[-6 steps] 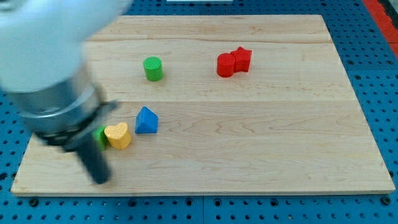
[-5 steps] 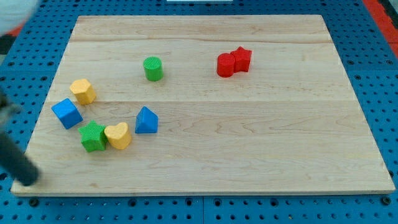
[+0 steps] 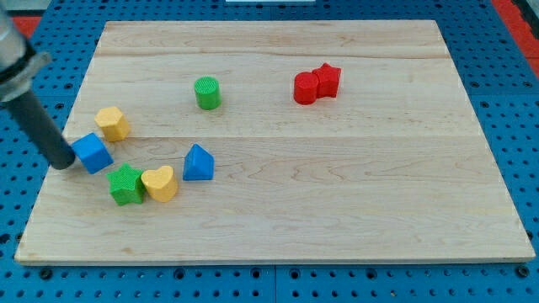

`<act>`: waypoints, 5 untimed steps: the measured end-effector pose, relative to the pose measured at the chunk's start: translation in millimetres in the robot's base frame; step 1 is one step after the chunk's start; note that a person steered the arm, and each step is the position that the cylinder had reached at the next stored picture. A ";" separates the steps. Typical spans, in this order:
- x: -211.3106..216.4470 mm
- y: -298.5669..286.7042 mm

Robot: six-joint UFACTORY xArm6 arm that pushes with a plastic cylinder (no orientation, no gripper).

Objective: Push blue cube above blue triangle

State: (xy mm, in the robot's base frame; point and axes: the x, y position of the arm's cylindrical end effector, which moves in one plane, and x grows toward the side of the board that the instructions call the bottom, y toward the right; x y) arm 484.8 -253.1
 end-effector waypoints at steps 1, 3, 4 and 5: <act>-5.9 36.1; -26.7 39.7; -22.8 96.0; -15.3 131.9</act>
